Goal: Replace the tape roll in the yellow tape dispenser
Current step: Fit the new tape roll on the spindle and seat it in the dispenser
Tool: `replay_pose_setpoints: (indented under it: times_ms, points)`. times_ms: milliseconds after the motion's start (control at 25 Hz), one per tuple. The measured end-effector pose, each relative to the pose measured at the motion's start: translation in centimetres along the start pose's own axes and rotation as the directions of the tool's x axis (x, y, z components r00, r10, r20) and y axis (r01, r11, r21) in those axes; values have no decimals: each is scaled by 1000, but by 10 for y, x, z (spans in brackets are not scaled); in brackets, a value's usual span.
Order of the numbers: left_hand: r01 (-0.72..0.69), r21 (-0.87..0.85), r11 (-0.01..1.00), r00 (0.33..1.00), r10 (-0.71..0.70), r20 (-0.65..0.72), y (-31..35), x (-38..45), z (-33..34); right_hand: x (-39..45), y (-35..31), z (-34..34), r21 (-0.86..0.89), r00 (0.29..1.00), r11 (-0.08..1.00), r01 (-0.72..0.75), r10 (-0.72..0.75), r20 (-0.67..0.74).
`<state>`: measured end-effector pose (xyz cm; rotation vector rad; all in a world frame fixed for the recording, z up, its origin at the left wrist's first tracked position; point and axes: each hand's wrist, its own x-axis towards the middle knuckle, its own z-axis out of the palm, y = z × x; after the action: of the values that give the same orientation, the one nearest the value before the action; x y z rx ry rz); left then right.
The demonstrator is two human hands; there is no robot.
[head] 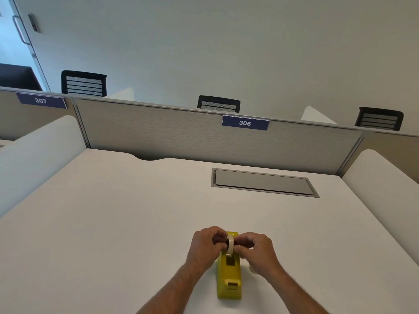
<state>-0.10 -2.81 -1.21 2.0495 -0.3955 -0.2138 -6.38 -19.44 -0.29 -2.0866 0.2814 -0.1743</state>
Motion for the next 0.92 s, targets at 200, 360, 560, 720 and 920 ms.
replay_pose_setpoints:
  times_ms: [200,360,560,720,920]
  points:
    - [19,42,999,1000,-19,15,1,0,1,0,0,2,-190,995,977,101,-96,33]
    - [3,84,996,1000,-3,6,2,0,2,-1,-2,3,-234,994,966,110,-109,20]
    - [-133,209,969,991,127,42,-3,-4,0,-5,6,6,-480,964,842,248,-262,39]
    - [-353,400,846,936,322,144,-14,-8,-1,-11,11,6,-588,914,719,370,-397,89]
    - [-398,296,868,918,378,124,-22,-9,0,-12,14,5,-487,923,799,352,-384,37]
